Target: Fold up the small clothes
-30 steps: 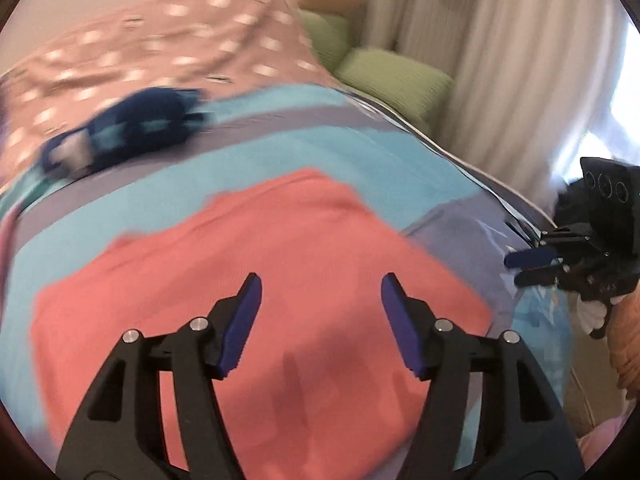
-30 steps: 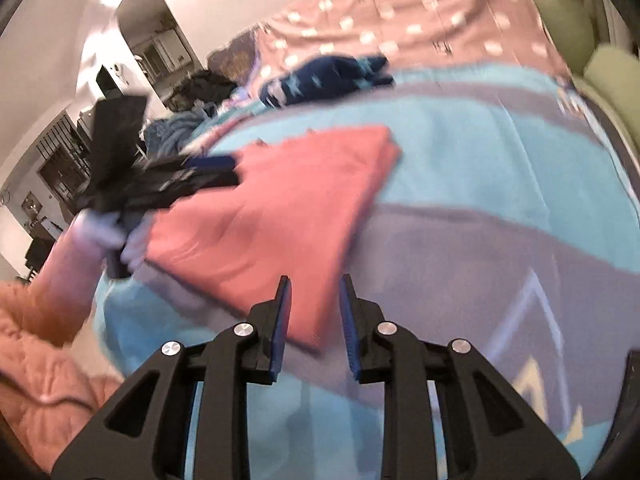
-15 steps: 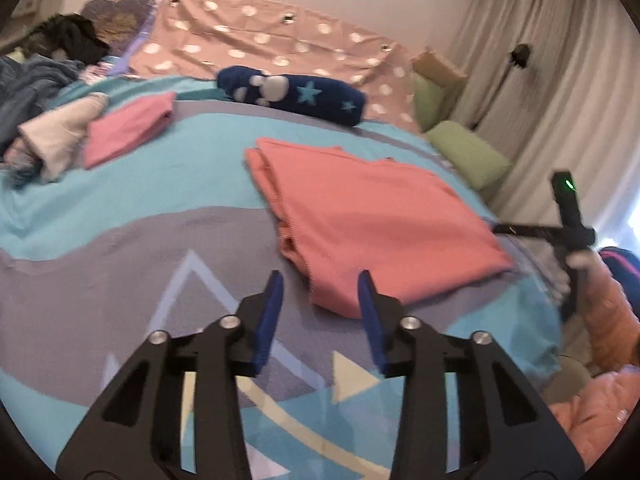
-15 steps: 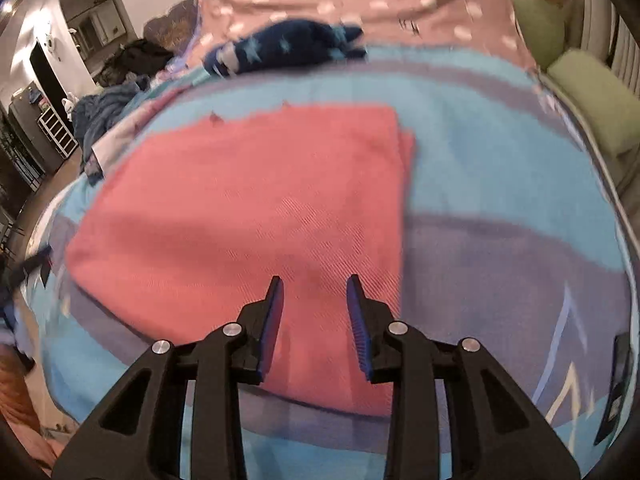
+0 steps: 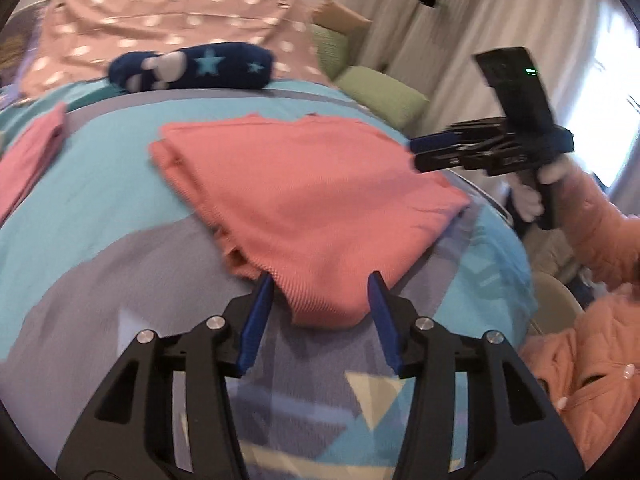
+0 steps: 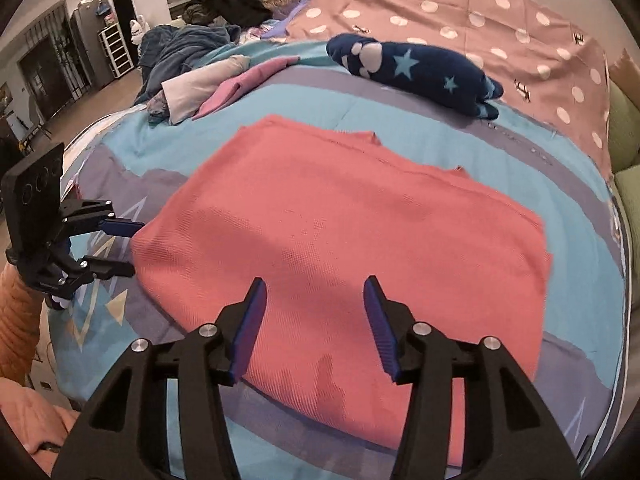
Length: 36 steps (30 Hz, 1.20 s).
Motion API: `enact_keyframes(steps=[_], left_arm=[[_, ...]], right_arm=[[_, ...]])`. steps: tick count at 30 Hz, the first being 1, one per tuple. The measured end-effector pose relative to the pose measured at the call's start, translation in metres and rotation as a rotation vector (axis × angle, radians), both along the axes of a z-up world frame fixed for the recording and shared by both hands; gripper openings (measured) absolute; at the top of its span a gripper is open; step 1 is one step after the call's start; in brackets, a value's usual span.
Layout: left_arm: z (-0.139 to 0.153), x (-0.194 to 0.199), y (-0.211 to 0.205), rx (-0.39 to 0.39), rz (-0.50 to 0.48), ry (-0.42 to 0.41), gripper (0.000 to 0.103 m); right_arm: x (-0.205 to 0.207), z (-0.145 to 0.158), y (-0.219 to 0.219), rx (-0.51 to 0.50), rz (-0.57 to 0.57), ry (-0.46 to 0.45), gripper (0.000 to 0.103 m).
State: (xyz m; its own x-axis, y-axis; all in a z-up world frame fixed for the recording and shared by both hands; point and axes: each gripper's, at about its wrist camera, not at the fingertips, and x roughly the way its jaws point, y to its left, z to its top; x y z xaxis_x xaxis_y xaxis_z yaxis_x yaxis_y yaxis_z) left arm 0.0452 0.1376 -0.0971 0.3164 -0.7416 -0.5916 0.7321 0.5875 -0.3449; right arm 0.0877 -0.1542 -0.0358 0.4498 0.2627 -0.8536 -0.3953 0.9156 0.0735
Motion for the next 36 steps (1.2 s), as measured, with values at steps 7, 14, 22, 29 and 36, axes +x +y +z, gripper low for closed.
enact_keyframes(steps=[7,14,22,29,36], left_arm=[[0.012,-0.005,-0.023,-0.05,-0.19,-0.025,0.058],[-0.015,0.01,-0.017,0.007,-0.142,0.07,0.059],[-0.019,0.013,-0.012,-0.034,-0.271,0.242,0.057],[-0.025,0.011,0.011,-0.085,-0.215,0.31,0.057],[-0.036,0.006,0.021,-0.176,-0.133,0.348,0.057]], right_arm=[[0.011,-0.019,-0.001,-0.007,-0.066,0.072,0.051],[0.014,-0.021,0.007,0.006,-0.057,0.075,0.052],[0.015,-0.017,0.023,0.014,-0.001,0.065,0.053],[0.053,-0.005,0.06,0.048,0.03,0.016,0.053],[0.118,-0.026,0.155,-0.041,0.088,0.03,0.053]])
